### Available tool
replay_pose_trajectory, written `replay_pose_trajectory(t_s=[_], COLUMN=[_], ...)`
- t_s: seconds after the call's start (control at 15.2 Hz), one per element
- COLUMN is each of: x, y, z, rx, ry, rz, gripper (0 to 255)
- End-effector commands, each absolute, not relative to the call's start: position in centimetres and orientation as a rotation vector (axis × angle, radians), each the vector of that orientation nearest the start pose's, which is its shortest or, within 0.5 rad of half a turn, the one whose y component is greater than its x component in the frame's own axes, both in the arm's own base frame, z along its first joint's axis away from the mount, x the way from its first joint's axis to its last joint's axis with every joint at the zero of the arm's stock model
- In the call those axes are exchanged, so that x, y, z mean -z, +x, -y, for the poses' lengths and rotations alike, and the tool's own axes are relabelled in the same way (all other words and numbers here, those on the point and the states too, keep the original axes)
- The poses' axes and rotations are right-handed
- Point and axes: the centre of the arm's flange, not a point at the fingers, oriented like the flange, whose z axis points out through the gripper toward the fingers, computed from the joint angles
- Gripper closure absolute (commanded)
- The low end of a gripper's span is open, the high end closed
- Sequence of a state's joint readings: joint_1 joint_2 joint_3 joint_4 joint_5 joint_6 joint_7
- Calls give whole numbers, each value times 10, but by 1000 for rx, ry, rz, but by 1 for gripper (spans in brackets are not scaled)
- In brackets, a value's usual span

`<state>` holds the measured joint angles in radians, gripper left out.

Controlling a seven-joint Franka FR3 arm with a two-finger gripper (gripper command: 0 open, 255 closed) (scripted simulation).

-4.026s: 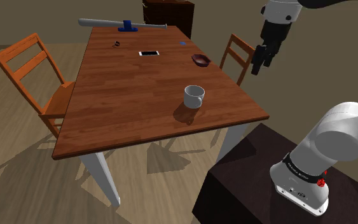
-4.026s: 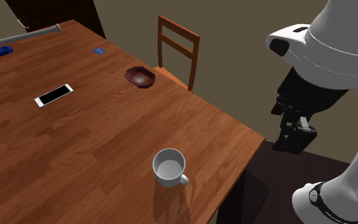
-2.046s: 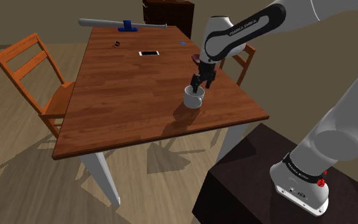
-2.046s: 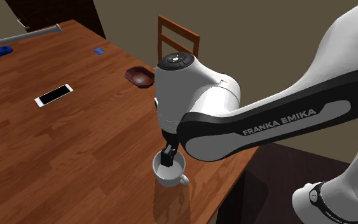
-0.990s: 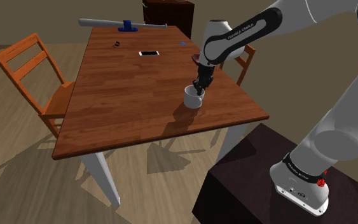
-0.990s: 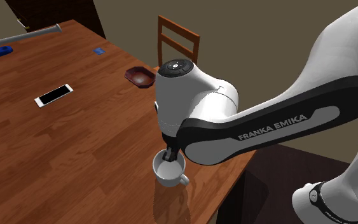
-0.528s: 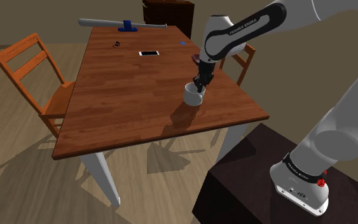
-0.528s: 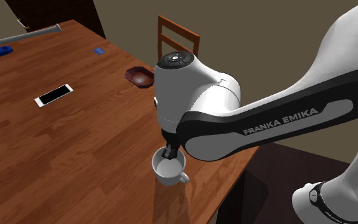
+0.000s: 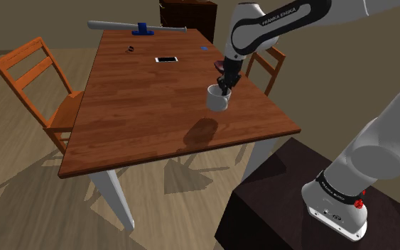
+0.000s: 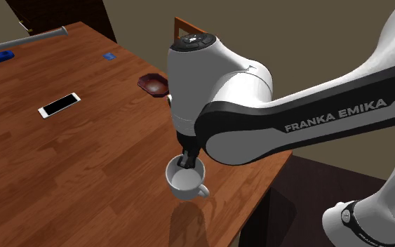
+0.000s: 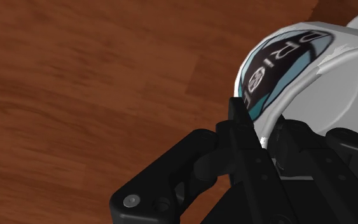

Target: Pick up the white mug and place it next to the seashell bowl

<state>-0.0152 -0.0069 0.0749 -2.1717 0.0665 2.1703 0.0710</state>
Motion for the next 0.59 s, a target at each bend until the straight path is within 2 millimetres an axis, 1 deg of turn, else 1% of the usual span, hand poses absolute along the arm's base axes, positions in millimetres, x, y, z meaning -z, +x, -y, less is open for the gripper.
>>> replay_pose_trajectory(t_s=[0.0, 0.53], x=[-408, -450], y=[532, 532], z=[-34, -34], rx=[3, 3], ry=[-3086, -3086], rz=[-75, -75], gripper=[255, 255])
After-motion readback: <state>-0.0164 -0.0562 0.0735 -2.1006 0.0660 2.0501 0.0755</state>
